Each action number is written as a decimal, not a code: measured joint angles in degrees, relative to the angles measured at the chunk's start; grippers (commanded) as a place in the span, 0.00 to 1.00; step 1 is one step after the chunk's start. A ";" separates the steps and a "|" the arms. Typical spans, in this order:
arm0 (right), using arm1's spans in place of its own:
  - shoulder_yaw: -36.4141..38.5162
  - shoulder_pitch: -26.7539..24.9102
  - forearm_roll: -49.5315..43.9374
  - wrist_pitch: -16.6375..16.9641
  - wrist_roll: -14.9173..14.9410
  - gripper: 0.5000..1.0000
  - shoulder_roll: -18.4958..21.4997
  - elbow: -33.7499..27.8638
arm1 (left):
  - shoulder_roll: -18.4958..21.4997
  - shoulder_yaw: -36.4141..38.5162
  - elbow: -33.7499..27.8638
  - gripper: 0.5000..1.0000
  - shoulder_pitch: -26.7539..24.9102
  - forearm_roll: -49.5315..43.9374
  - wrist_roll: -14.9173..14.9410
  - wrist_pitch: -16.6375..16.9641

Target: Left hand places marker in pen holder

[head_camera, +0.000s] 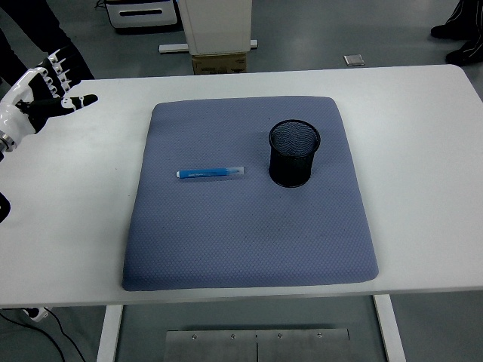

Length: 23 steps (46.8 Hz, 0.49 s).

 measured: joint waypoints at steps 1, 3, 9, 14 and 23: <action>0.00 0.01 0.00 0.01 -0.01 1.00 0.00 0.01 | 0.03 0.76 -0.11 1.00 -0.62 -0.22 0.00 0.02; -0.01 0.02 0.00 0.01 -0.01 1.00 0.00 0.01 | 0.13 2.15 -0.34 1.00 -1.99 -0.39 -0.01 0.05; 0.00 0.03 0.00 0.01 0.02 1.00 0.00 0.01 | 0.27 11.08 -4.48 1.00 -8.95 -0.90 -0.03 1.48; 0.00 0.00 0.00 0.01 0.04 1.00 0.00 0.01 | -0.05 19.00 -6.96 1.00 -14.30 -1.04 0.01 5.01; 0.00 -0.01 0.00 0.00 0.02 1.00 0.00 0.00 | -1.23 28.51 -7.08 1.00 -19.80 -0.99 -0.83 5.48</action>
